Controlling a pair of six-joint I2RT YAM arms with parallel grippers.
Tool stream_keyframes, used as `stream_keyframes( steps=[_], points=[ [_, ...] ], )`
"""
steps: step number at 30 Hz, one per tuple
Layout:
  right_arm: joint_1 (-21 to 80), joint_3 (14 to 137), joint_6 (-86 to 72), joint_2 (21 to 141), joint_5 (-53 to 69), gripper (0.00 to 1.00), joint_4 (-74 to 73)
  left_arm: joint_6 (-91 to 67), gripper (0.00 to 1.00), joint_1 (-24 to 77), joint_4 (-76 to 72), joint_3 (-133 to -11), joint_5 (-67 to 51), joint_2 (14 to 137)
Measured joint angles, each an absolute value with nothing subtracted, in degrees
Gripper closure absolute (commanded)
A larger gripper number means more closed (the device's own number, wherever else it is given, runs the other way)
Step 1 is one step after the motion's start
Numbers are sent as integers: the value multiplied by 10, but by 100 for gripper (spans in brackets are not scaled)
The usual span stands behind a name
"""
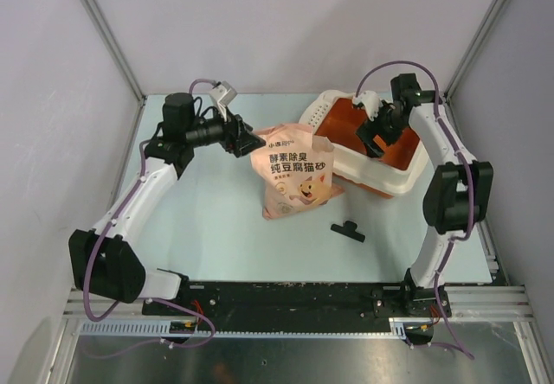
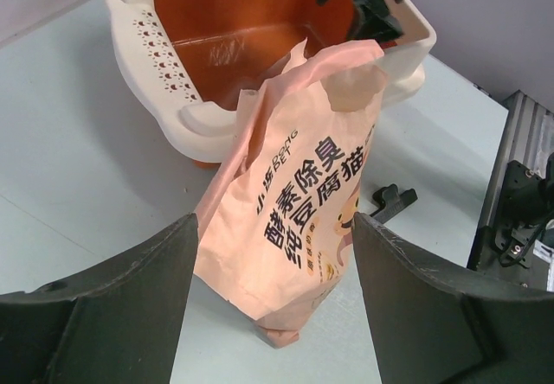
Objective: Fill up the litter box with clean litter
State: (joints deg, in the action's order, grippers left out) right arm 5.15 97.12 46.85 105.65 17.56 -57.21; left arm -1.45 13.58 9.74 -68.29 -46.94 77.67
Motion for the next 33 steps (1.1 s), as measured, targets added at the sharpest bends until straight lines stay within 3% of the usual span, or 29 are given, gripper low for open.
stream_keyframes(
  steps=[8, 12, 15, 18, 19, 24, 25, 28, 33],
  points=[
    [51, 1179, 498, 1282, 196, 0, -583, 0, 24, 136, 117, -684, -473, 786],
    [54, 1229, 538, 1353, 211, 0, -628, 15, 24, 136, 133, -685, -470, 788],
    [60, 1229, 556, 1368, 213, 7, -650, 23, 24, 136, 145, -687, -467, 788],
    [65, 1224, 568, 1369, 212, 28, -651, 31, 24, 136, 148, -692, -465, 788],
    [67, 1221, 570, 1369, 211, 43, -648, 32, 24, 136, 149, -694, -464, 788],
    [71, 1188, 573, 1364, 199, 77, -606, 37, 24, 136, 156, -698, -460, 788],
    [70, 1180, 570, 1358, 198, 88, -597, 38, 24, 136, 157, -698, -460, 788],
    [68, 1172, 569, 1353, 184, 100, -577, 41, 24, 136, 158, -699, -456, 789],
    [55, 1167, 555, 1331, 186, 100, -544, 43, 24, 136, 159, -699, -456, 790]
  ],
)
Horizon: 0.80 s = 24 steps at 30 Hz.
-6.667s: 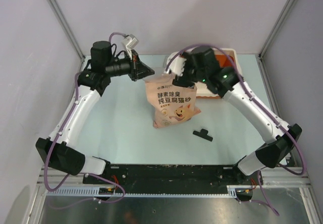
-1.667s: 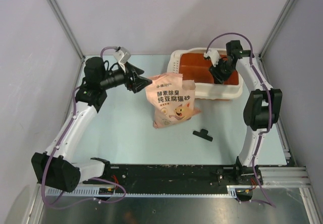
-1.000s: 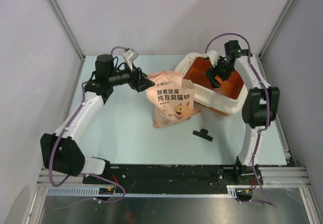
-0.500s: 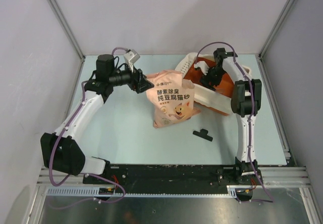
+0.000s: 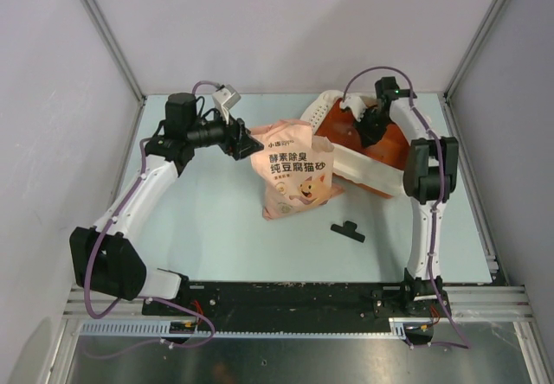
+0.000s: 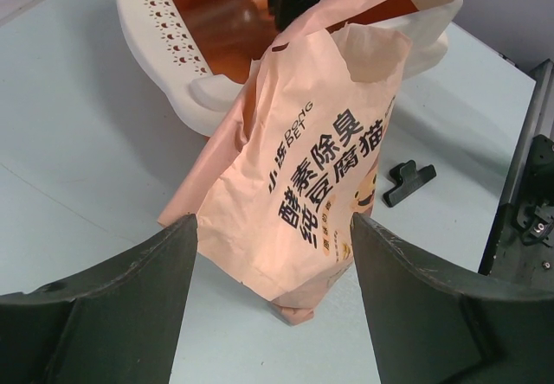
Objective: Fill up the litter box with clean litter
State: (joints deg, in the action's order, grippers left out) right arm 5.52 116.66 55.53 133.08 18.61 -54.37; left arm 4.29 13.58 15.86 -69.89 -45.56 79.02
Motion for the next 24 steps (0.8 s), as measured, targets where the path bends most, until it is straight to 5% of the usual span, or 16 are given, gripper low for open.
stream_keyframes(
  steps=[12, 17, 24],
  points=[
    [32, 1142, 510, 1155, 248, 100, -504, 48, 24, 136, 160, -699, -456, 791],
    [34, 1142, 501, 1146, 276, 100, -509, 65, 14, 140, 171, -716, -451, 791],
    [49, 1191, 494, 1099, 370, 100, -600, 293, 12, 224, 170, -774, -397, 755]
  ],
)
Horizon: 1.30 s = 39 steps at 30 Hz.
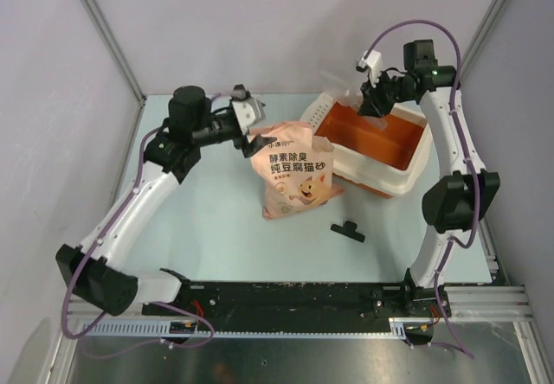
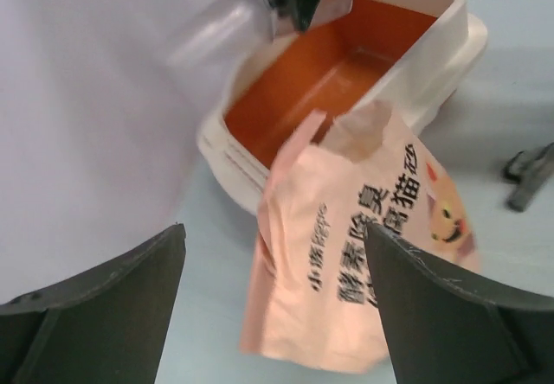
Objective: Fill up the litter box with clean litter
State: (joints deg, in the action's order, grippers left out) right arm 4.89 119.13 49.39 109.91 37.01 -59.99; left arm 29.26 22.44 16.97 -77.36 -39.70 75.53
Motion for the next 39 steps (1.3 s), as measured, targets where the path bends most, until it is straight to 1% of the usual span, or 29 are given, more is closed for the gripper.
stream_keyframes(
  steps=[3, 6, 10, 14, 20, 21, 25, 26, 28, 29, 31, 32, 34, 35, 36, 37, 38, 39],
  points=[
    [62, 1203, 474, 1061, 426, 100, -635, 438, 14, 265, 168, -774, -375, 726],
    [86, 1197, 455, 1020, 478, 100, -672, 569, 15, 283, 152, -770, -352, 709],
    [133, 1120, 430, 955, 531, 100, -699, 707, 16, 303, 94, -709, -324, 676],
    [168, 1065, 406, 931, 558, 100, -718, 800, 17, 333, 72, -662, -316, 655],
    [174, 1042, 374, 930, 577, 100, -719, 882, 24, 368, 47, -625, -308, 639],
    [175, 1040, 371, 930, 579, 100, -719, 892, 28, 377, 40, -620, -303, 637],
    [185, 1031, 371, 922, 578, 100, -720, 921, 38, 397, 28, -607, -300, 633],
    [194, 1028, 371, 920, 578, 100, -721, 927, 44, 401, 27, -606, -300, 633],
    [209, 1020, 371, 914, 575, 100, -722, 938, 50, 405, 25, -605, -300, 635],
    [215, 1018, 371, 912, 574, 100, -723, 944, 55, 408, 23, -605, -299, 636],
    [225, 1014, 370, 908, 574, 100, -723, 954, 60, 415, 20, -604, -299, 639],
    [227, 1013, 369, 906, 574, 100, -723, 957, 68, 418, 19, -604, -298, 640],
    [227, 1013, 366, 904, 574, 100, -722, 966, 79, 424, 17, -599, -296, 642],
    [226, 1013, 364, 903, 573, 100, -721, 969, 97, 426, 17, -595, -295, 642],
    [225, 1013, 359, 903, 569, 100, -725, 976, 100, 428, 14, -589, -290, 642],
    [223, 1013, 349, 903, 569, 91, -729, 985, 100, 430, 11, -584, -285, 642],
    [220, 1012, 339, 903, 569, 62, -734, 996, 100, 431, 5, -578, -281, 642],
    [215, 1012, 331, 903, 570, 53, -737, 995, 100, 432, 1, -574, -276, 642]
  ],
)
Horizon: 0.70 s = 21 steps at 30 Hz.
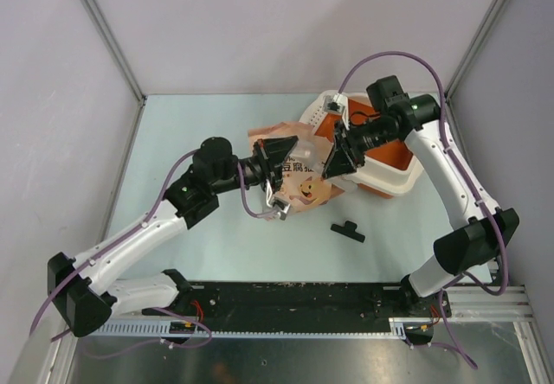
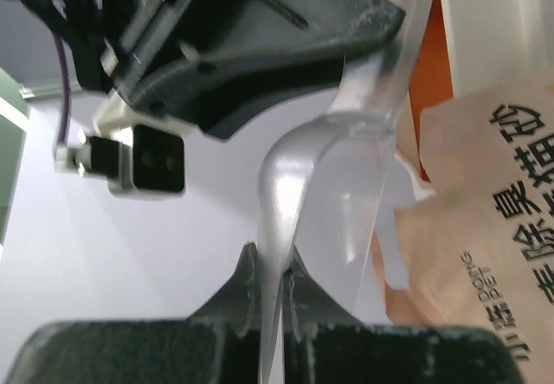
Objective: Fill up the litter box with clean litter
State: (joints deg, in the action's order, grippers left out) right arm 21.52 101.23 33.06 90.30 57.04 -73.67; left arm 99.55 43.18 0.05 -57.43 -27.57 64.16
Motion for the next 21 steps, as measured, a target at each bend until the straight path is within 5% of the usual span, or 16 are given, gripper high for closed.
stream_keyframes(
  steps=[2, 7, 14, 21],
  points=[
    [205, 1013, 321, 903, 578, 31, -736, 973, 100, 436, -5, -572, -260, 642],
    [114, 1034, 222, 888, 613, 2, -608, 817, 100, 448, 28, -591, -220, 654],
    [-28, 898, -118, 792, 626, 0, -163, 452, 100, 392, 92, -735, -237, 708],
    [-28, 868, -292, 793, 667, 0, 40, 168, 100, 327, 106, -785, -374, 764]
  ],
)
